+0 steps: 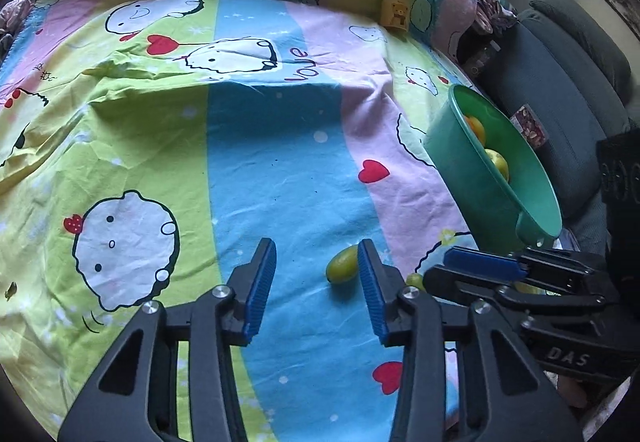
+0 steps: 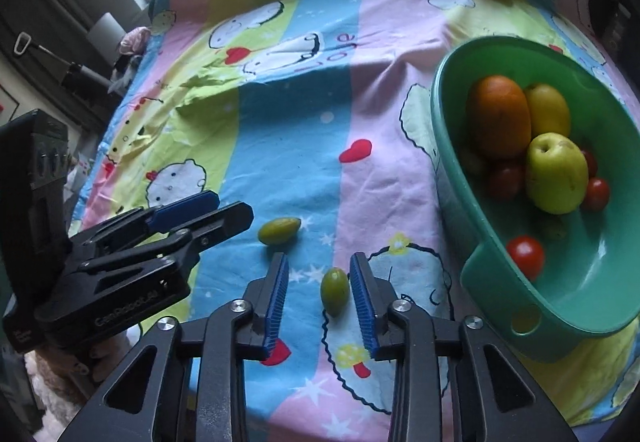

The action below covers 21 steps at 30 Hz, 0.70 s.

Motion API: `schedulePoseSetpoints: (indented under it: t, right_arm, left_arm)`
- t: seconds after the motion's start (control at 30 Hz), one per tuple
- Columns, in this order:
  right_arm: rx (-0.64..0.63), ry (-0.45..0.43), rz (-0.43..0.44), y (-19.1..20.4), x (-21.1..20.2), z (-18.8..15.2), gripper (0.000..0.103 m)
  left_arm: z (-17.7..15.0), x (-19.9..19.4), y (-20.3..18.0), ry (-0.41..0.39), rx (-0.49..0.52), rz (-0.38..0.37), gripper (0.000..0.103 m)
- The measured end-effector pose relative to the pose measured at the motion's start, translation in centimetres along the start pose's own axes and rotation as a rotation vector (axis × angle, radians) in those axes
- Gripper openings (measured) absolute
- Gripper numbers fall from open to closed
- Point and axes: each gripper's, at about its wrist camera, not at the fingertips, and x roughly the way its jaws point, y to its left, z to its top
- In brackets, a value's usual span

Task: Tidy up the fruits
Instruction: 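Return both grippers to the bedspread and close each on a green fruit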

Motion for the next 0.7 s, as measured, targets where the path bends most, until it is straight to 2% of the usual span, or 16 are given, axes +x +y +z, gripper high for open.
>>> schedulePoseSetpoints:
  t: [0.2, 0.3, 0.53, 0.7]
  right_arm:
    - [0.005, 0.038, -0.012, -0.3, 1.4, -0.3, 0.029]
    - [-0.006, 0.048, -0.027, -0.1, 1.7, -0.5, 0.028]
    - [-0.004, 0.06, -0.023, -0.4, 2.1, -0.9, 0.027]
    - [-0.022, 0.068, -0.024, 0.0, 2.5, -1.1, 0.024]
  left_arm:
    - [-0.2, 0.6, -0.8, 0.024, 0.055, -0.03, 0.037]
    - [-0.2, 1.2, -0.9, 0.042, 0.056, -0.053, 0.034]
    - [-0.2, 2.1, -1.2, 0.065, 0.056, -0.055, 0.033]
    - [-0.2, 3.0, -1.4, 0.087, 0.055, -0.047, 0.023]
